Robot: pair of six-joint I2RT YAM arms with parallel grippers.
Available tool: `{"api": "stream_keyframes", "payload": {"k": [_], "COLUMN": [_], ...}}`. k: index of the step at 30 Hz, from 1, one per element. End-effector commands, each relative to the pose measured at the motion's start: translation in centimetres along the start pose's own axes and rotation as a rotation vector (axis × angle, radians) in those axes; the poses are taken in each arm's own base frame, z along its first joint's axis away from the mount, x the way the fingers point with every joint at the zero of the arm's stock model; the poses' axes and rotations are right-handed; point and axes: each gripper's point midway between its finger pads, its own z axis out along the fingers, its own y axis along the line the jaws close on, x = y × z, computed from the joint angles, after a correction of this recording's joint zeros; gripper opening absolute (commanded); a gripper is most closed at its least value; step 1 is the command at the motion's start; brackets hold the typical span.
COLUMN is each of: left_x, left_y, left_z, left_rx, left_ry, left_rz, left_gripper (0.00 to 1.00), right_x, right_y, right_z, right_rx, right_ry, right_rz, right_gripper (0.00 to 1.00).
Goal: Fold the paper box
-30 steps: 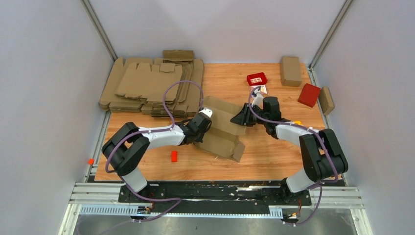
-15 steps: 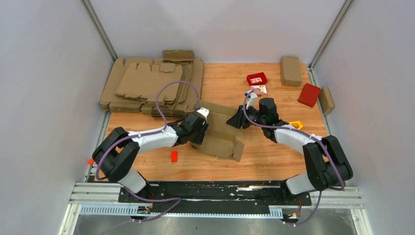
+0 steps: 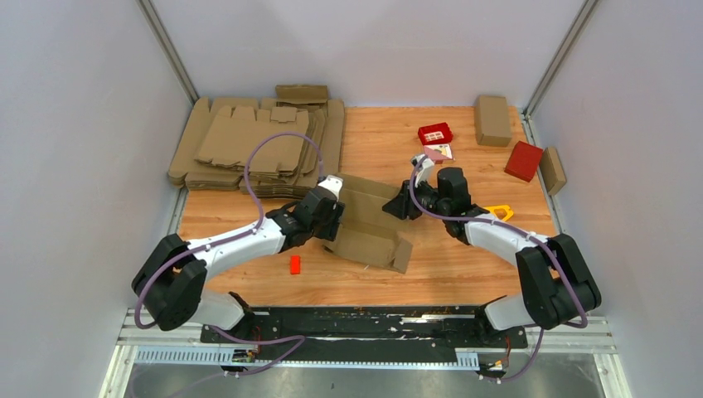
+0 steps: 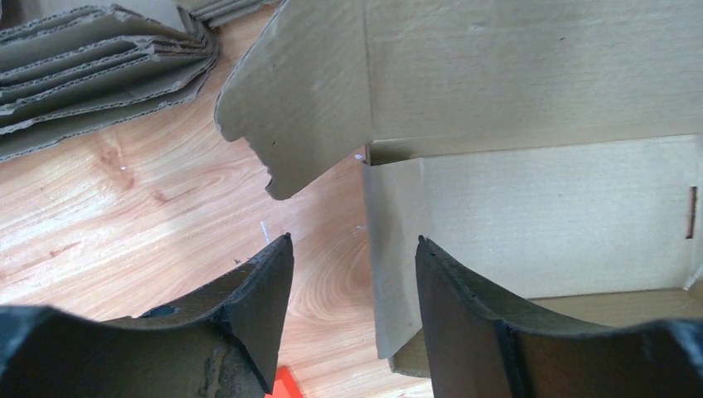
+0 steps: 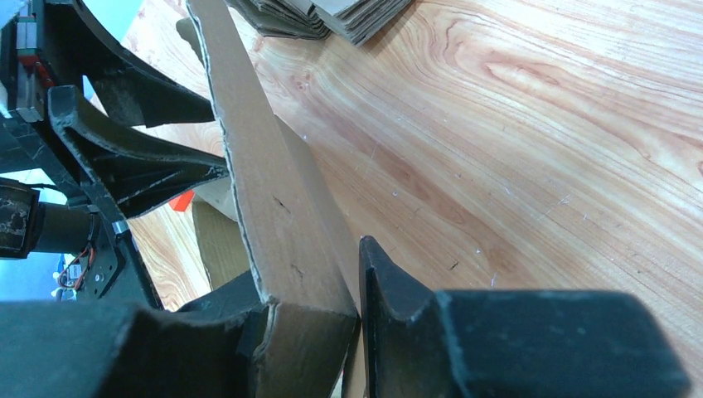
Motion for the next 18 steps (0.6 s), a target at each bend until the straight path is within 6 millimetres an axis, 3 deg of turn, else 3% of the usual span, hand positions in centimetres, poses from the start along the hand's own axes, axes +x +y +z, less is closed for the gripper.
{"api": "stream_keyframes", "payload": {"k": [1,5,10,13,16,18], "left_x": [0.3,0.7,1.6,2.3,2.7,2.8], "left_y": [0.5,-0.3,0.2,0.5,1.2,1.5], "left_z": [0.4,1.4,2.4,2.9,3.1,3.1], "left_rx": [-0.021,0.004,-0.035,-0.058,-0.095,-0.115], "left_ry": [0.033,0.075,0.123,0.146,0.155,0.155], "left_rz": [-0.007,0.007,0.034,0.041,0.051,0.054], "left_gripper": [0.62,0.58,0.46,0.29,0.05,0.0], "right_x": [-1.1,-1.2,-1.2,-1.2,-1.3,-1.4], "right_y": [0.8,0.8,0.8,1.0,1.1,1.1], "right_z": [-0.2,-0.3,-0.2,-0.2,-0.3,-0.4], "right_rx": [-0.017,-0.015,-0.018,-0.023,-0.02,-0.013], "right_ry": [-0.04,-0.042,-0.041,-0.042,-0.047,-0.054], "right_rz": [-0.059,-0.064,-0.064,-0.067,-0.074,-0.075], "right_gripper": [0.28,0.28,0.28,0.28,0.28,0.33]}}
